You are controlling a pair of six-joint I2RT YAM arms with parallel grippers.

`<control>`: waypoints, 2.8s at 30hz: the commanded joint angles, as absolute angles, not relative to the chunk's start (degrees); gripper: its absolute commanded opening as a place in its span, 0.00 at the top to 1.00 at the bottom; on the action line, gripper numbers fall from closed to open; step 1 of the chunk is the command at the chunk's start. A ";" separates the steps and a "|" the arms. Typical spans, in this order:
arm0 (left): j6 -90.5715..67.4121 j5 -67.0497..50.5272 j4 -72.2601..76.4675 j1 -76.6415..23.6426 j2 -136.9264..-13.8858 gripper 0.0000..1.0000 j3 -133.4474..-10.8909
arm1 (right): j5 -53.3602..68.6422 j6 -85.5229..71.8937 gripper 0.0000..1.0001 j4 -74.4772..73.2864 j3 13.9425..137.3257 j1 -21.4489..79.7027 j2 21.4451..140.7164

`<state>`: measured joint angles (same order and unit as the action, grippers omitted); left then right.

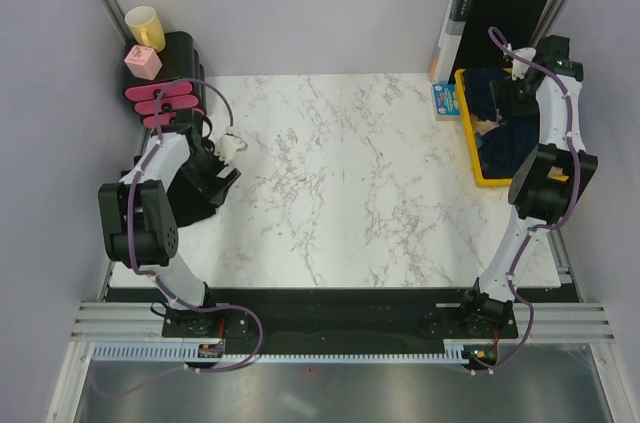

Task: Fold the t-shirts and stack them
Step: Grab crumpled tshirt from bin with the right arm, then move the tshirt to the center of the board

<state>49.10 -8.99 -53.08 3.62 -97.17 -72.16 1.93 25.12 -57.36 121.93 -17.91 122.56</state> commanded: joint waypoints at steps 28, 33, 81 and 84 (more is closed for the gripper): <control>50.36 -17.73 -60.45 11.08 -94.58 0.01 -78.02 | 4.31 24.79 0.02 -54.84 122.78 -18.46 119.09; 53.43 -28.29 -67.66 8.97 -90.97 0.00 -84.54 | 3.43 24.44 0.02 -54.14 123.40 -18.46 120.41; 49.57 -29.27 -39.56 -14.05 -100.88 0.01 -100.18 | -11.42 41.47 1.00 -16.53 126.56 3.33 96.77; 47.64 -27.42 -37.80 -15.99 -105.28 0.00 -104.75 | -9.94 44.11 1.00 -12.32 127.27 7.11 96.59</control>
<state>50.54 -29.80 -43.48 -14.17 -100.95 -98.80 -10.26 38.85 -23.94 123.55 3.11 99.37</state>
